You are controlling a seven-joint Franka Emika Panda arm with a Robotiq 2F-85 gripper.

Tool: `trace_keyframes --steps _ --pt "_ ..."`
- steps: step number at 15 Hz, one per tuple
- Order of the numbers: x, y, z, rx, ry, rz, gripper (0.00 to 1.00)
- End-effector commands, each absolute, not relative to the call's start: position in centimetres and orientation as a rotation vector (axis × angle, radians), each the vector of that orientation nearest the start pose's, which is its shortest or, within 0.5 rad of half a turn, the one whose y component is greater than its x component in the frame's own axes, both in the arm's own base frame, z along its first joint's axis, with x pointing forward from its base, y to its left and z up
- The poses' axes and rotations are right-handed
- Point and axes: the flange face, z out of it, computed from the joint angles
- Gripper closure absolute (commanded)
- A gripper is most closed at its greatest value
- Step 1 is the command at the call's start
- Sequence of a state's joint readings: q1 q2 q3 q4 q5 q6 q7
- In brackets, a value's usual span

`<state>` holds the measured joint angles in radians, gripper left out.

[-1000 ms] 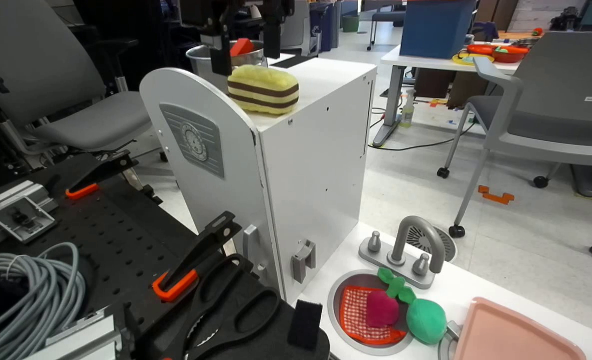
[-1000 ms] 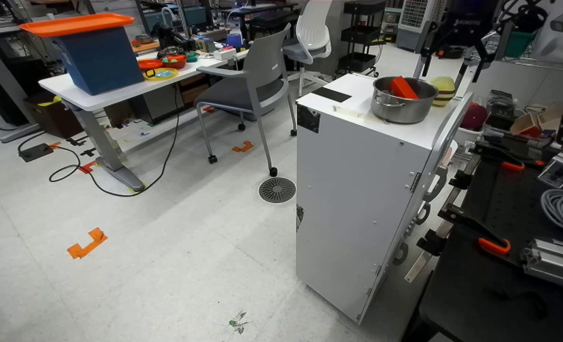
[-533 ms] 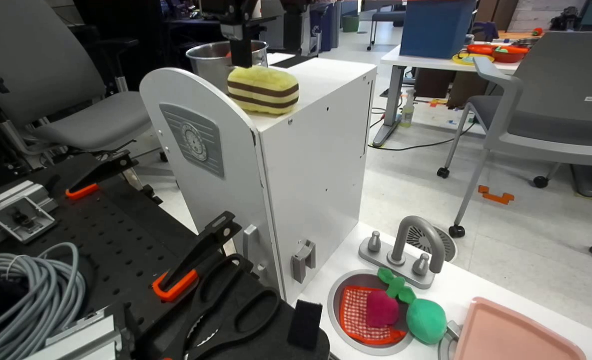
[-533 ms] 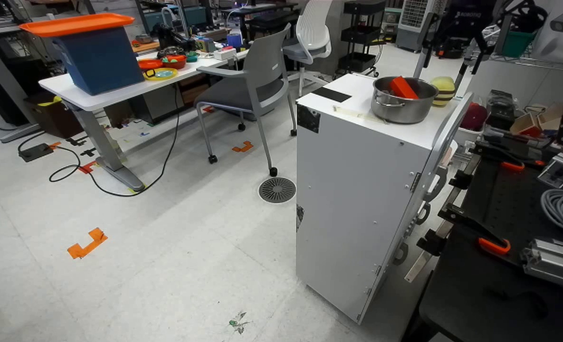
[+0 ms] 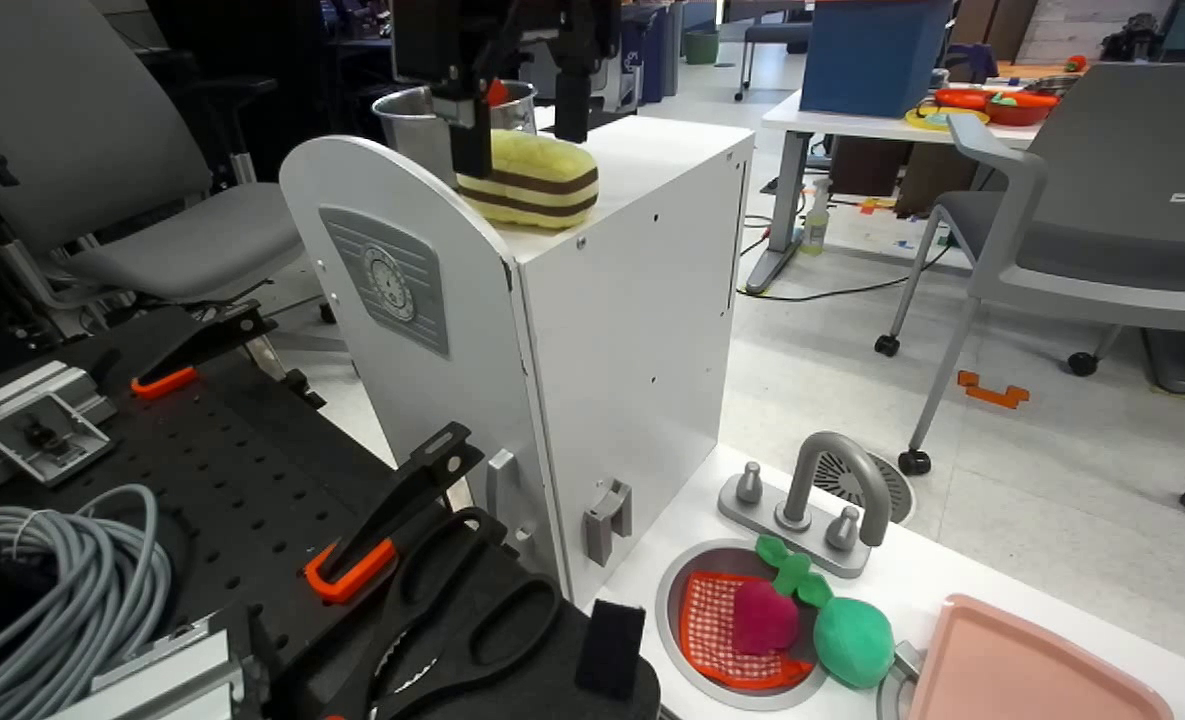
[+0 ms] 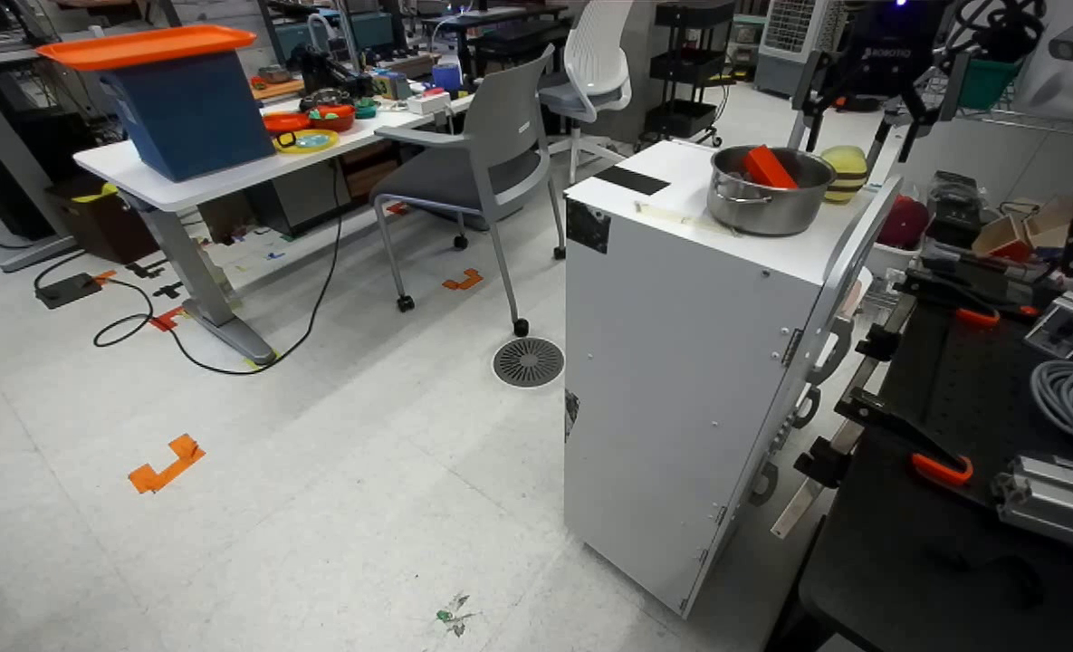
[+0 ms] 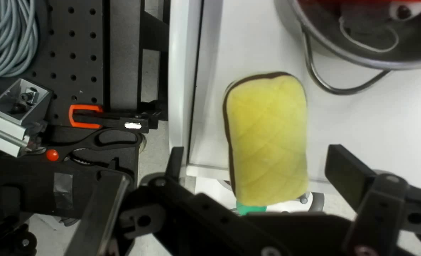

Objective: Put the yellow and black plush toy in the silver pot.

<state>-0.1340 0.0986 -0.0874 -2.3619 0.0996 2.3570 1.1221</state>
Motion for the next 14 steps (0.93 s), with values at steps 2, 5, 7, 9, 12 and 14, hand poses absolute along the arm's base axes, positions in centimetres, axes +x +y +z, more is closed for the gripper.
trace_keyframes --steps 2,5,7,9,12,14 --pt "48.82 -10.26 27.13 -2.405 2.03 0.183 0.0" --pt "48.88 -9.94 27.03 -2.41 2.028 0.188 0.0" --pt "48.87 -9.82 27.01 -2.412 2.027 0.188 0.0" --pt "48.86 -9.8 27.03 -2.413 2.03 0.184 0.26" --pt "48.94 -9.85 27.27 -2.411 2.03 0.179 0.42" --pt "48.99 -9.84 27.3 -2.408 2.033 0.178 0.58"
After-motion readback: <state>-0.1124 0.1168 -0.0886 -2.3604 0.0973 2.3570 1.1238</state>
